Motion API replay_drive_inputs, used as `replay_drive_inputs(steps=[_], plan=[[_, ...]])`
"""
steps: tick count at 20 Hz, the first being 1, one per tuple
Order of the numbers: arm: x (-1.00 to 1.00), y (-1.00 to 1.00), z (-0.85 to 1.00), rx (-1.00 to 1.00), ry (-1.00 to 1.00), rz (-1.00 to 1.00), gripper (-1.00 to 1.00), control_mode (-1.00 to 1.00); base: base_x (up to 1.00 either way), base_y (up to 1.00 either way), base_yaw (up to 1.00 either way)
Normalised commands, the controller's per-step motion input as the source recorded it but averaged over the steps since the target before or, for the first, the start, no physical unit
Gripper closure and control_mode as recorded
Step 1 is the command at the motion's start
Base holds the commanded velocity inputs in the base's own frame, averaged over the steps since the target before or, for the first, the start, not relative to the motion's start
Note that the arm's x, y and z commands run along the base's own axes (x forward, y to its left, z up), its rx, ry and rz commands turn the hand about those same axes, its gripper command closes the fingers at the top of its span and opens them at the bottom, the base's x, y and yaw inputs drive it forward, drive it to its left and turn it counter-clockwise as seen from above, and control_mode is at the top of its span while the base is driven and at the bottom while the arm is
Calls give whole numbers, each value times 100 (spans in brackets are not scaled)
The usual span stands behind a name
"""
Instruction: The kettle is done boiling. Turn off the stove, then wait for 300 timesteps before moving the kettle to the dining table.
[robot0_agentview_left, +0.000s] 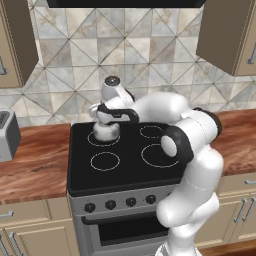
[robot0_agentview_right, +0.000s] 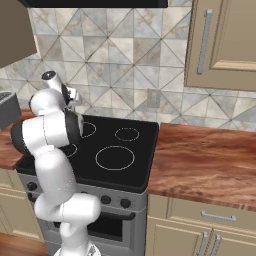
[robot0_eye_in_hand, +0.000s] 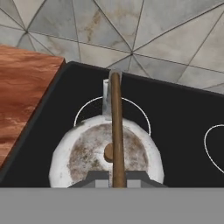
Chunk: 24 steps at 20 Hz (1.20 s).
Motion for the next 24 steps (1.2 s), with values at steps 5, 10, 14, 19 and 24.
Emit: replay_drive_inputs(steps=[5,10,14,19,24], plan=[[-42,-25,37,0,0,-5,100,-100,0,0,0],[-48,-26,28,0,-1,-5,100,-100,0,0,0],[-49,-26,26,0,-2,-4,100,-100,0,0,0],[-55,-26,29,0,-4,-3,100,-100,0,0,0],[-46,-25,28,0,-1,-2,100,-100,0,0,0]])
